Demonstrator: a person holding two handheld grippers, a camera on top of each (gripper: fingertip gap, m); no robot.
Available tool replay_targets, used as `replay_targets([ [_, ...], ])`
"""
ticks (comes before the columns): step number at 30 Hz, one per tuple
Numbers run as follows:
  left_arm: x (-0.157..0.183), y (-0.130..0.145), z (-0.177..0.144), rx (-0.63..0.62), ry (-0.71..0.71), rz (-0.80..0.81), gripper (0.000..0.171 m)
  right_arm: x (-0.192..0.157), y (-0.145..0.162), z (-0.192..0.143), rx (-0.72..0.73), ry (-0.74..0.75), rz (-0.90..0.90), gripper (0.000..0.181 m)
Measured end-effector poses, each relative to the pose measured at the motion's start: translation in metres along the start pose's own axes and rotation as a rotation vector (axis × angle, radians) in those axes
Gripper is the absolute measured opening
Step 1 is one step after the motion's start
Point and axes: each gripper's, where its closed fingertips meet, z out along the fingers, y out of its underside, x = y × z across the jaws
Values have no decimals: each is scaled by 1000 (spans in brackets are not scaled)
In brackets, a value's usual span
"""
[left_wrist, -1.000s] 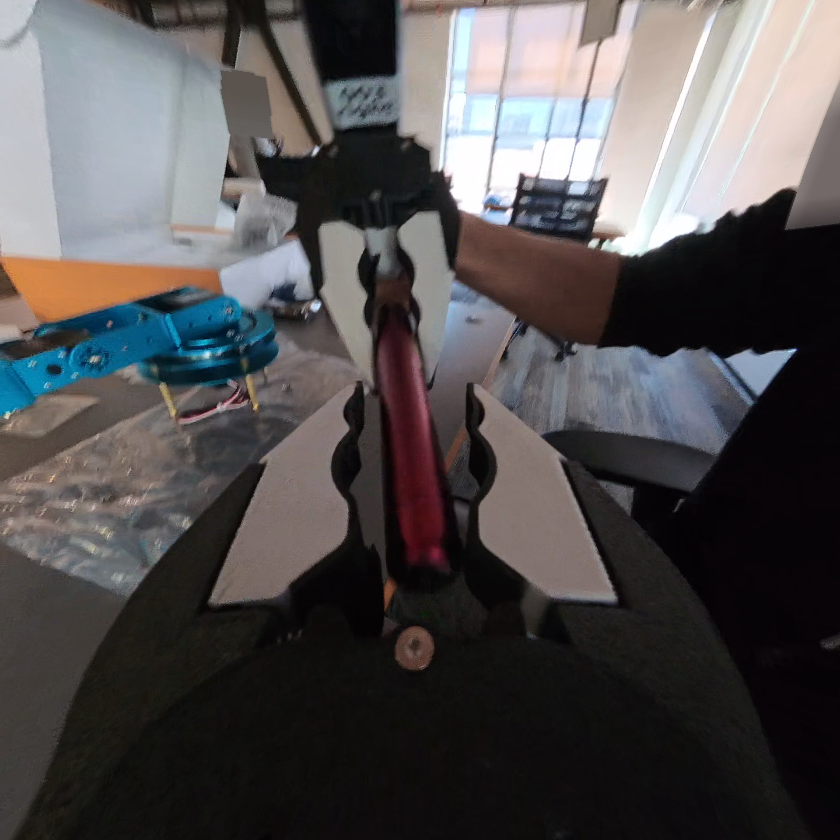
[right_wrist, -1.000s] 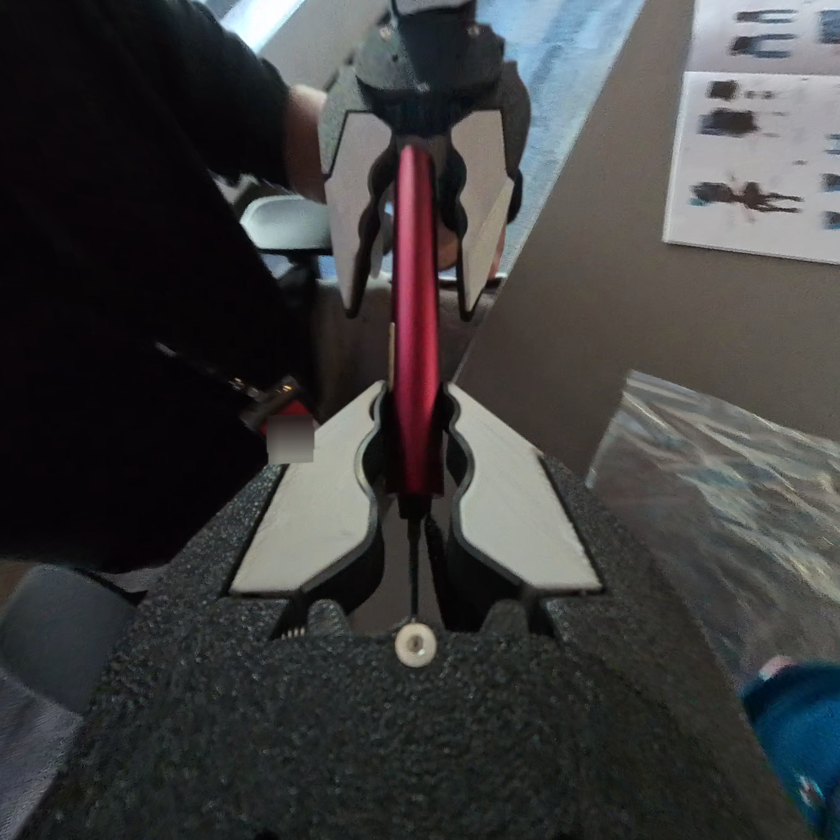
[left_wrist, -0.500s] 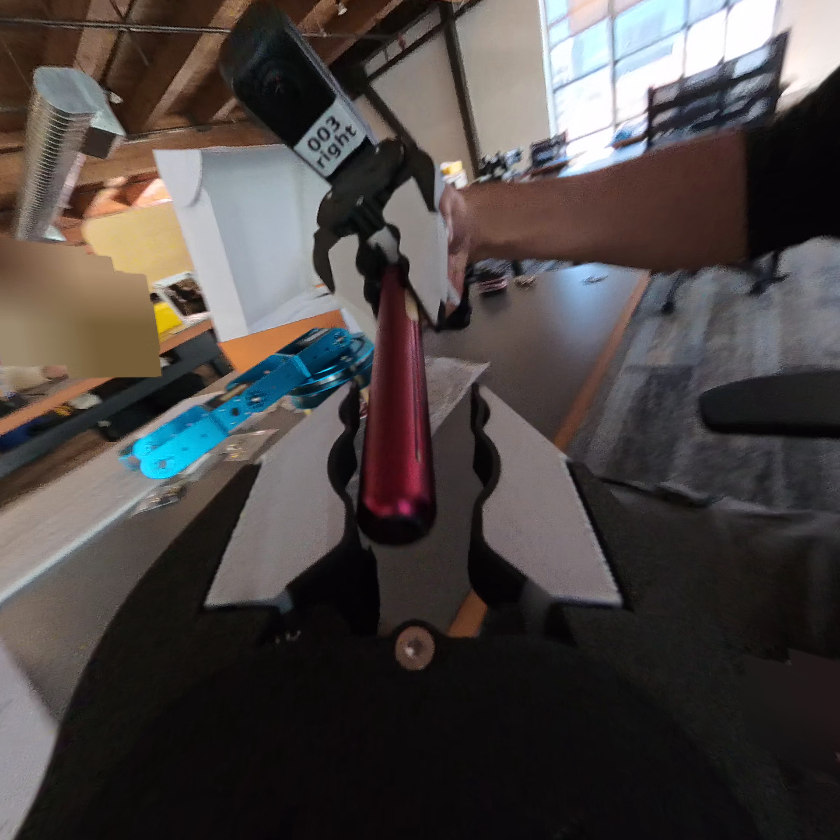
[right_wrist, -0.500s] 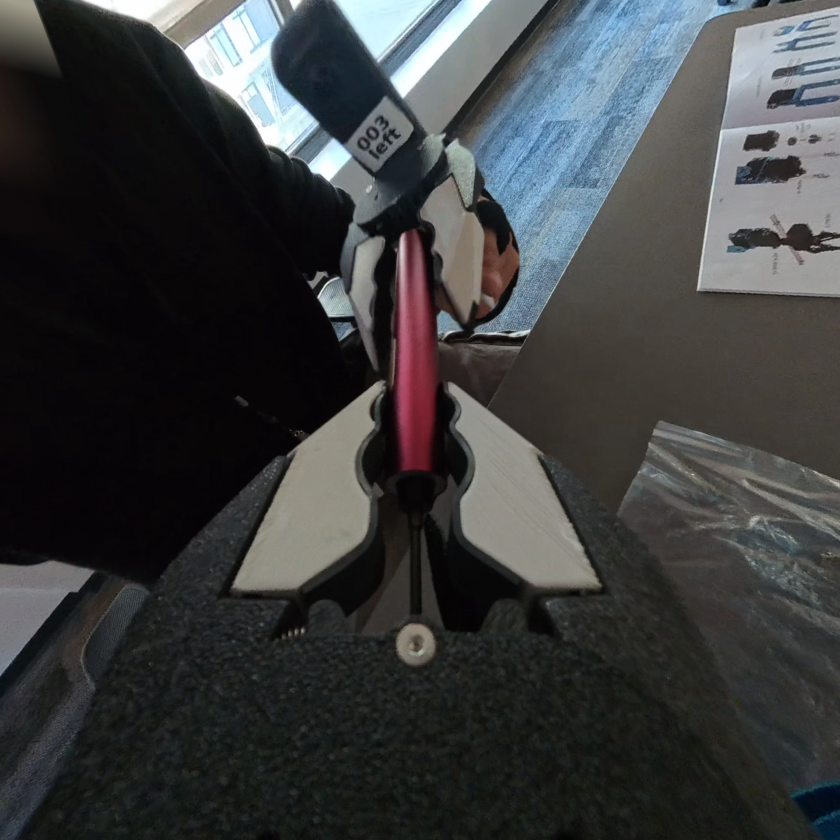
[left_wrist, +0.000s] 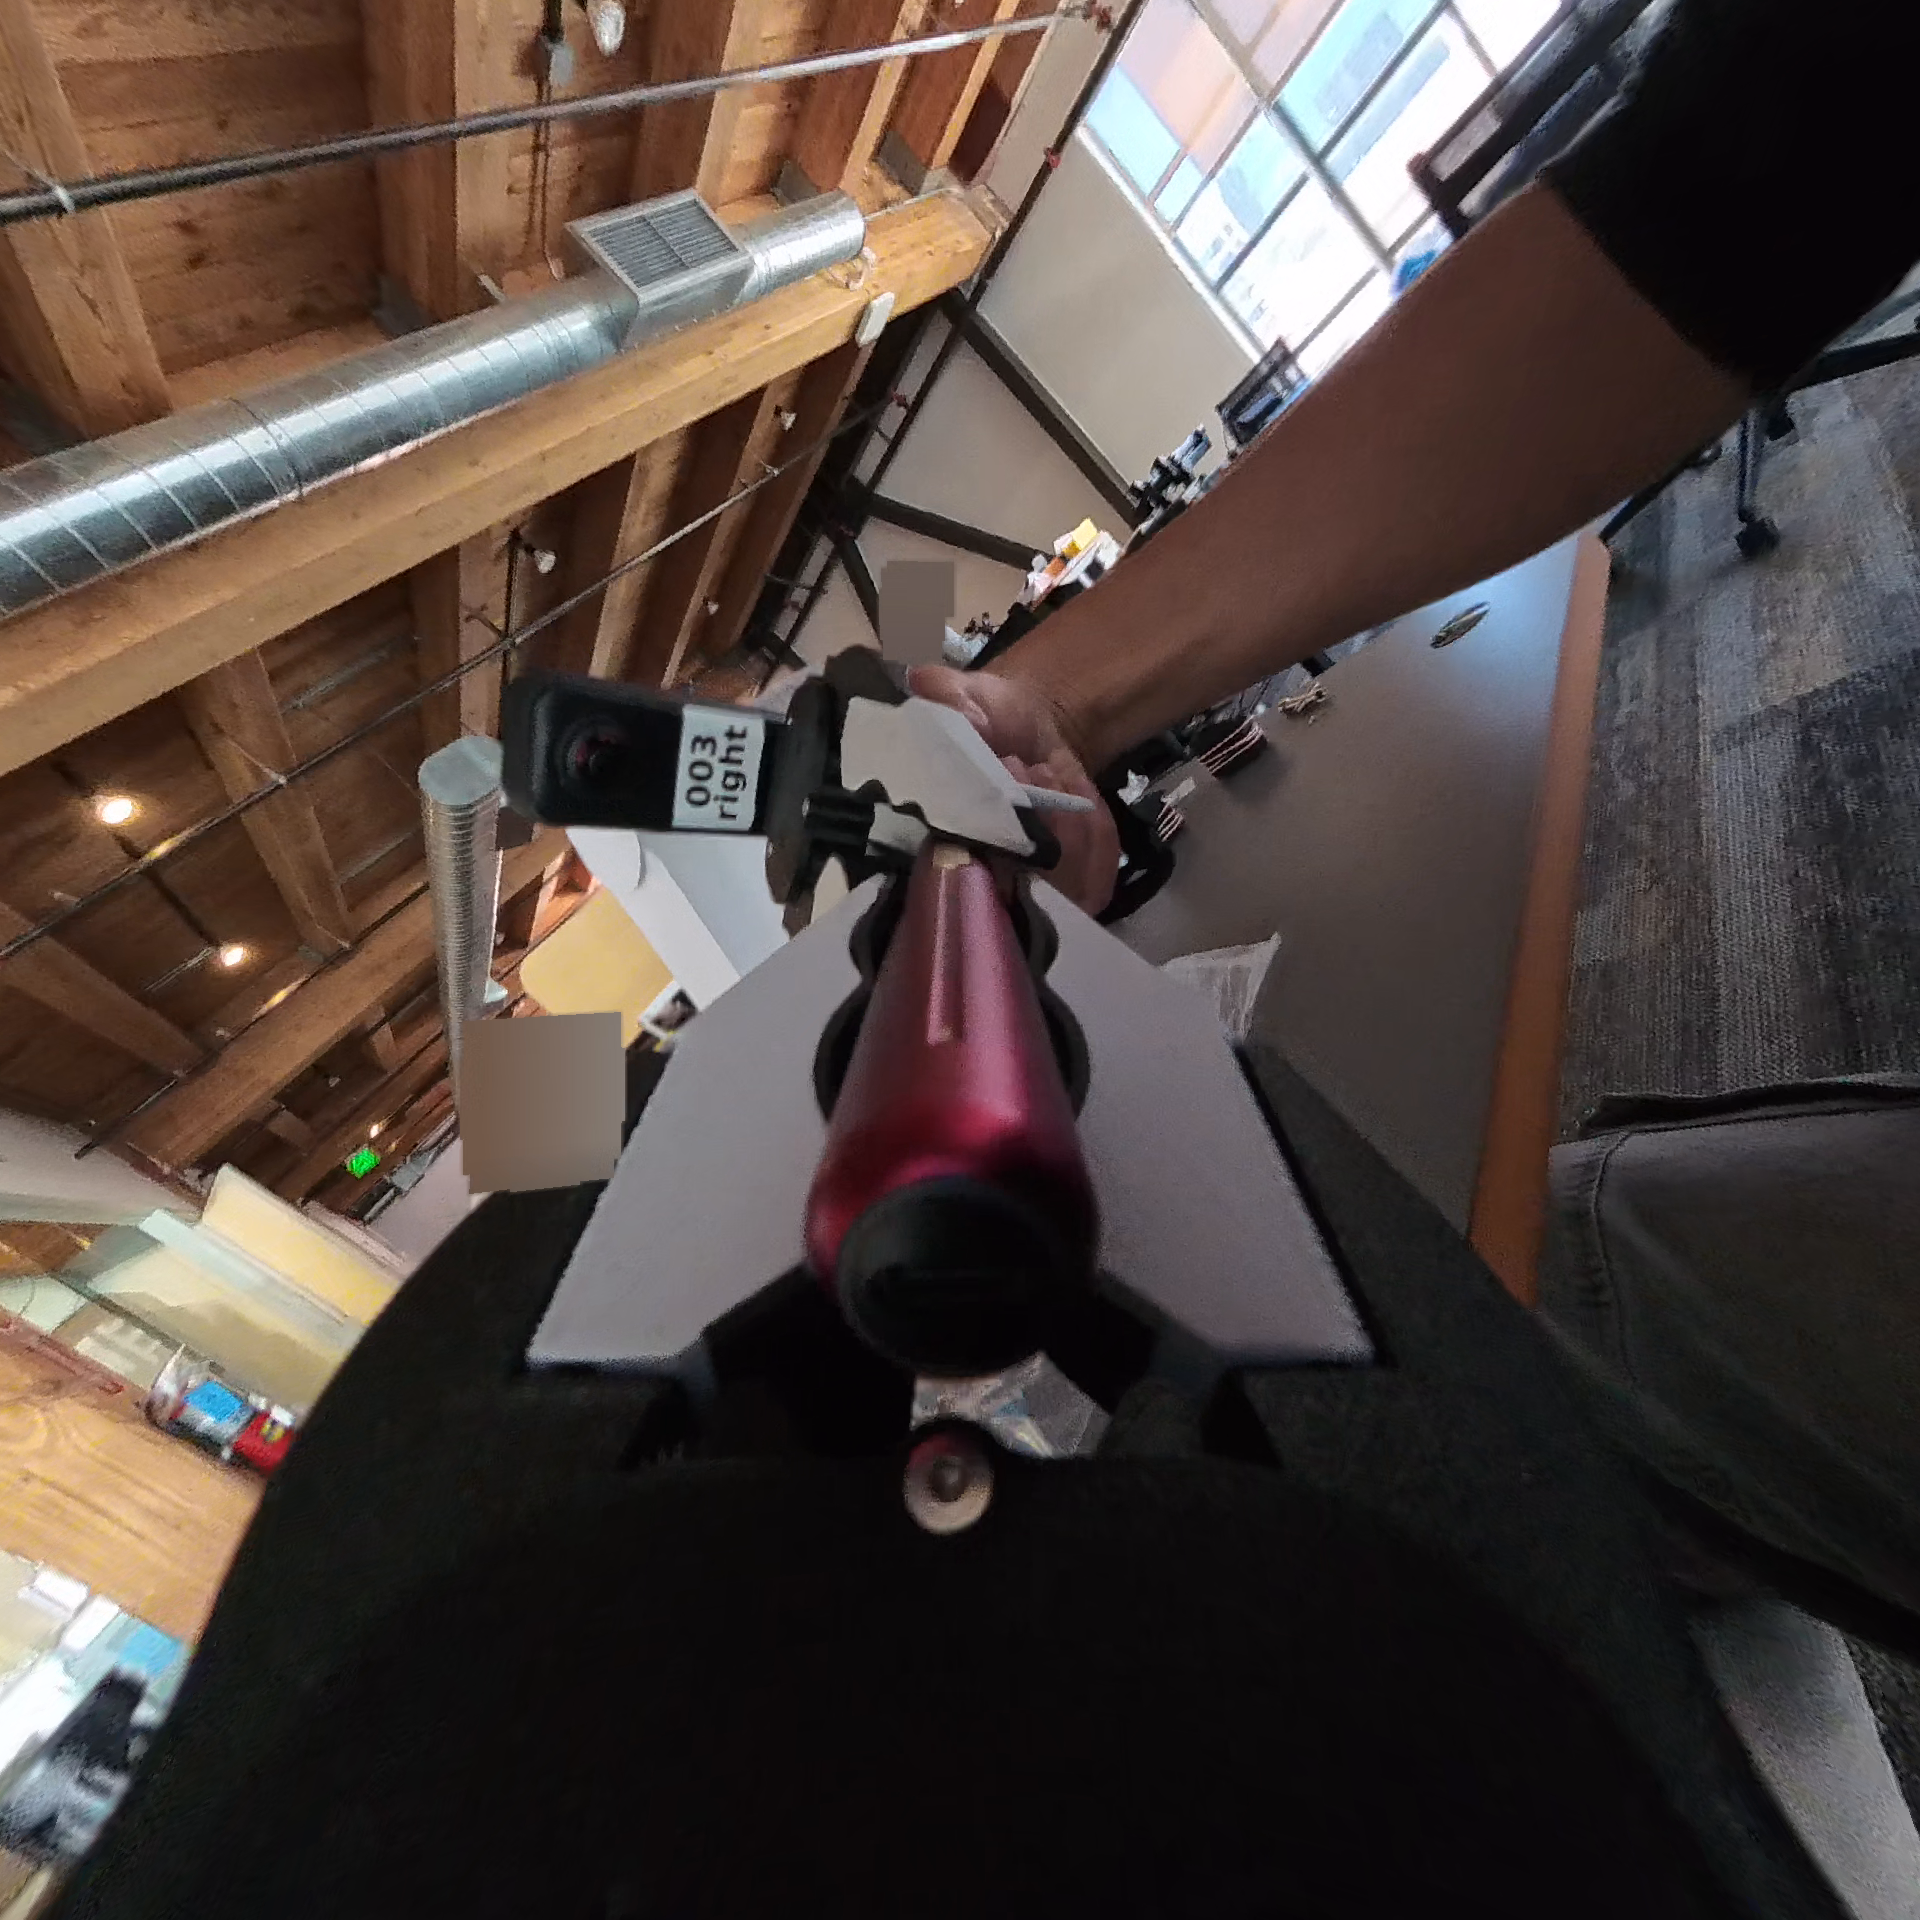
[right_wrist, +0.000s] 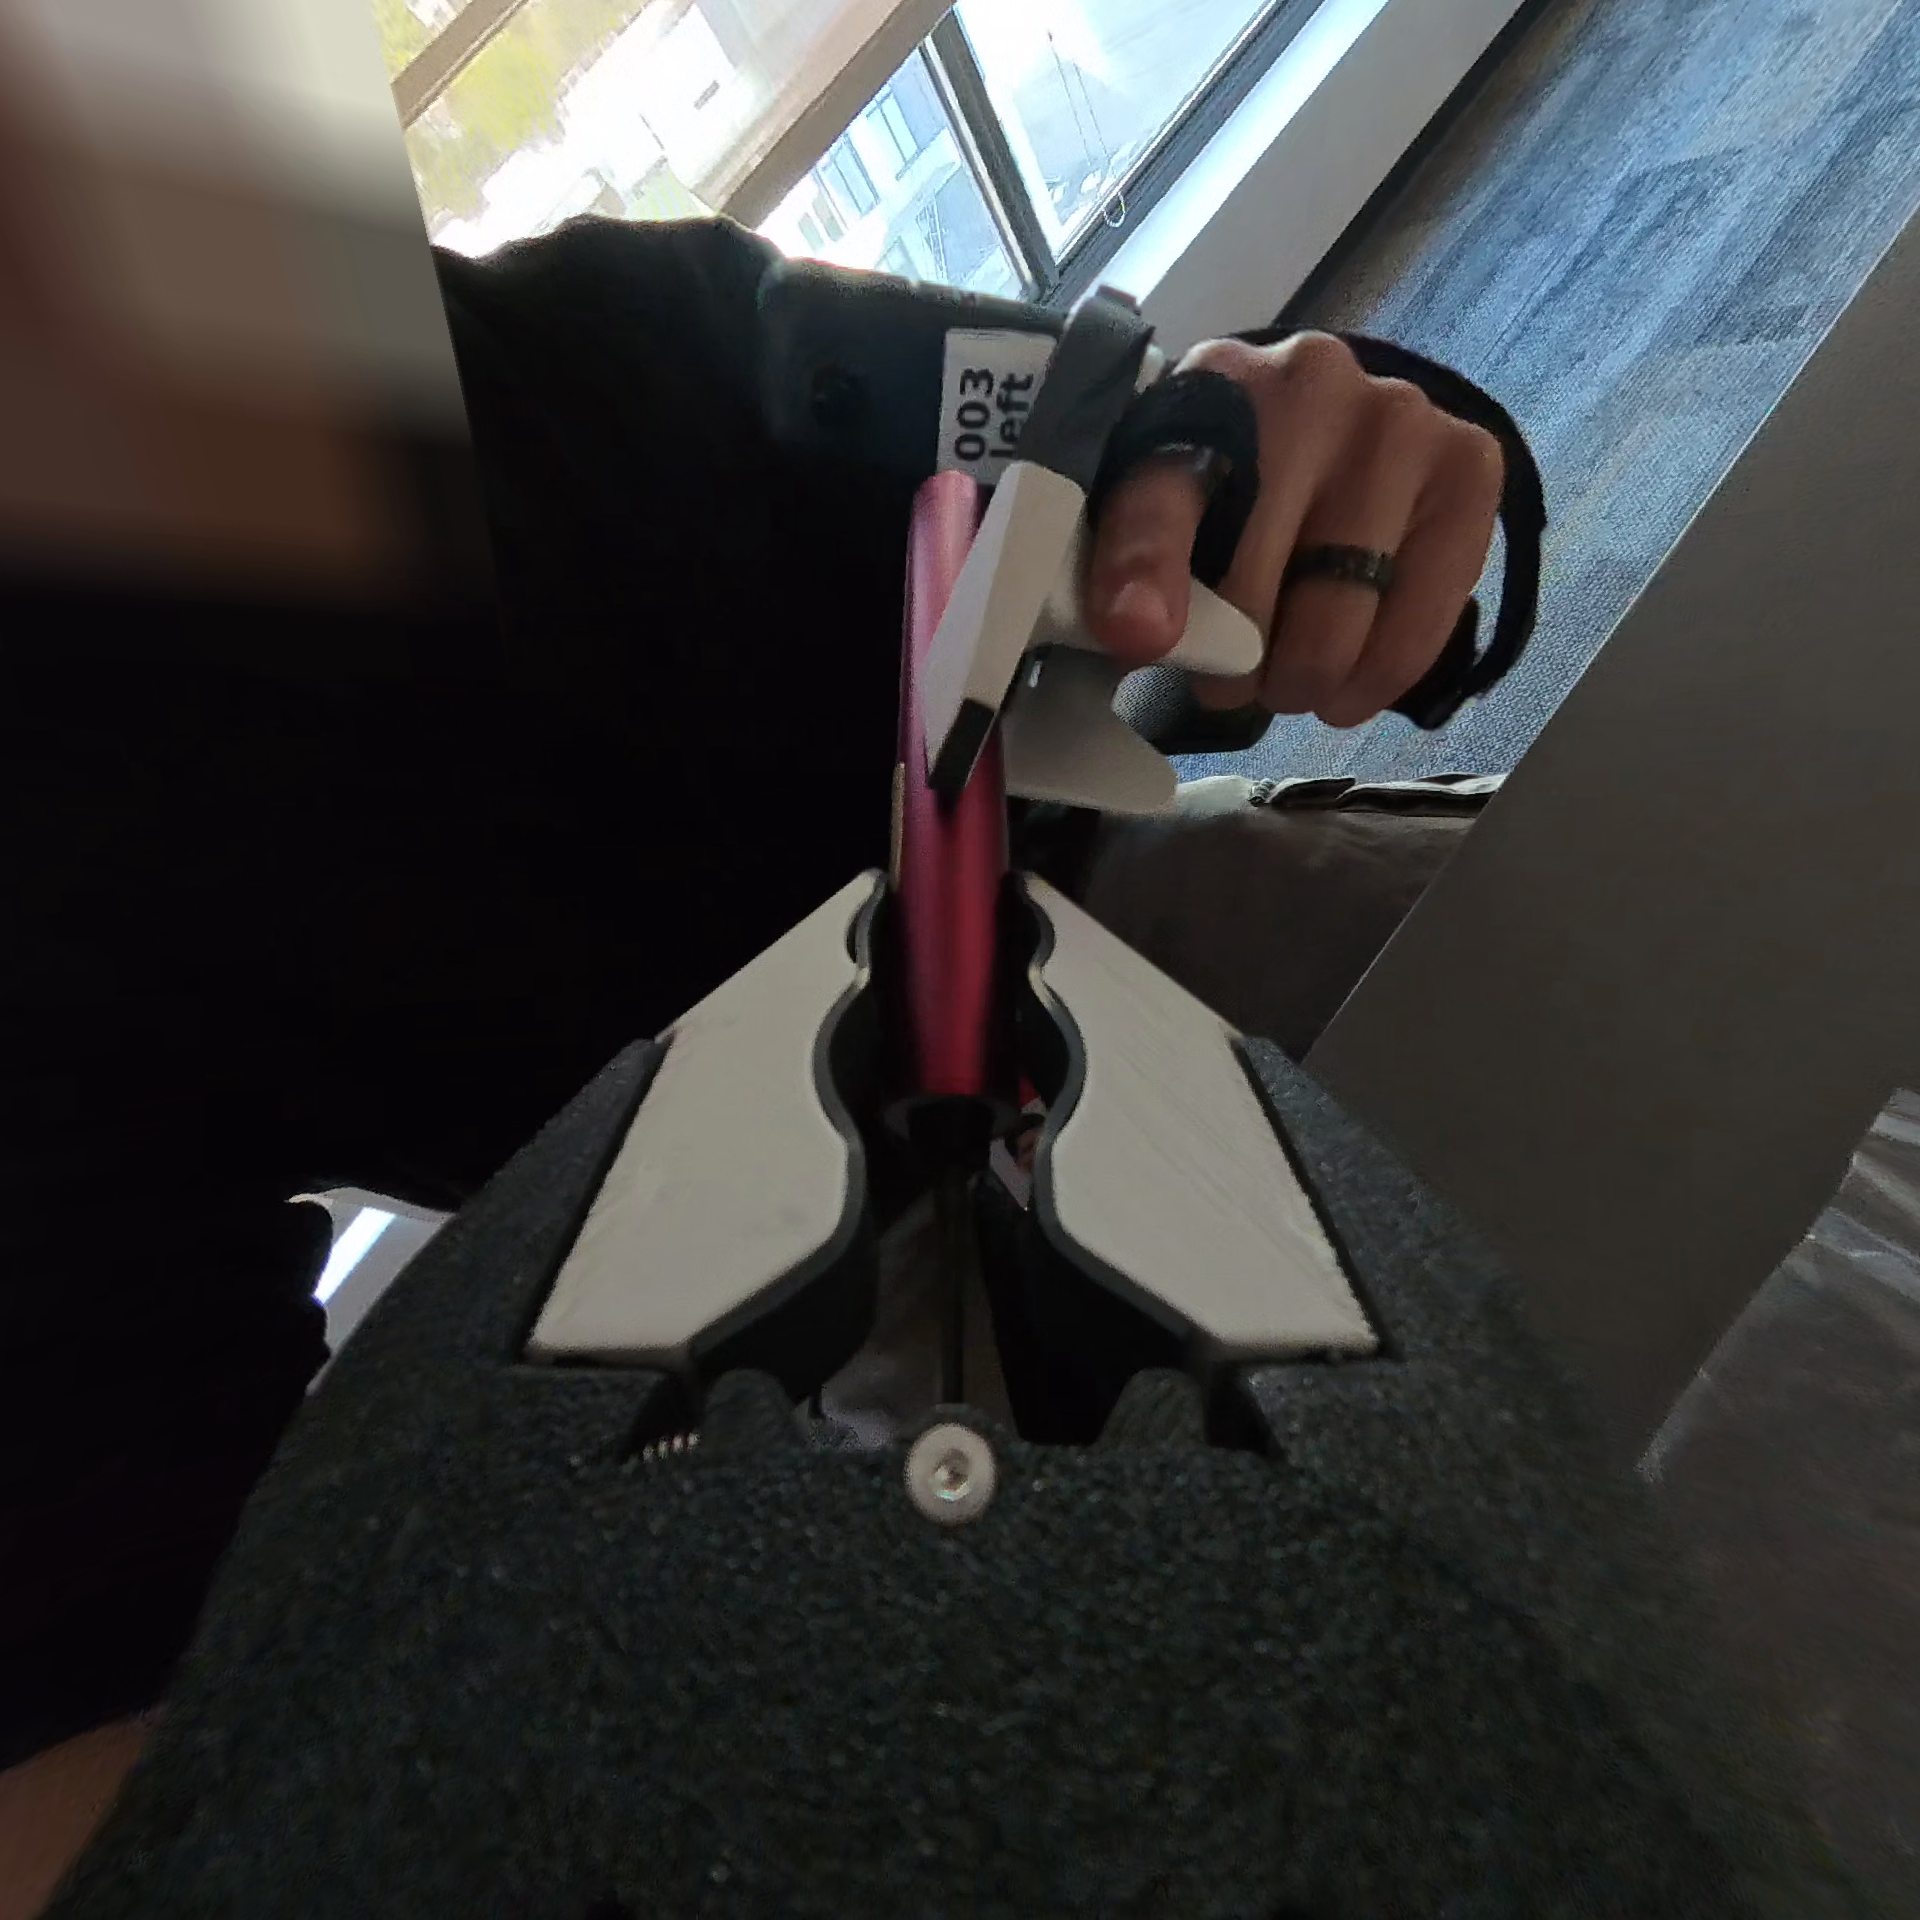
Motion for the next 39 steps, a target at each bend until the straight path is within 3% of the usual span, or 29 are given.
replay_targets([
  [4,-10,-11,-7,59,-47,-135,21,-8,-18,-7,149,59,-99,28],
  [6,-21,-17,-14,112,-68,-340,22,-14,-28,-18,280,154,-232,38],
  [10,-32,-22,-21,216,-17,-819,22,-27,-41,-26,558,459,-580,41],
  [14,-19,-32,-17,270,163,-1151,21,-22,-42,-5,574,697,-752,46],
  [18,-10,-35,-14,291,300,-1428,21,-37,-45,8,518,784,-913,20],
  [20,-7,-38,-15,303,367,-1504,21,-40,-44,12,452,824,-960,20],
  [23,-4,-45,-18,318,383,-1432,20,-43,-42,16,358,889,-987,21],
  [25,-1,-50,-21,314,343,-1235,22,-46,-44,19,357,878,-927,20],
  [29,-2,-61,-28,326,221,-859,23,-52,-45,26,505,709,-763,19],
  [34,-2,-56,-30,233,128,-580,29,-43,-40,26,611,487,-554,19],
  [36,-1,-53,-30,203,115,-533,30,-40,-37,26,623,450,-531,19],
  [39,4,-49,-30,182,171,-600,30,-34,-33,26,594,464,-525,19],
])
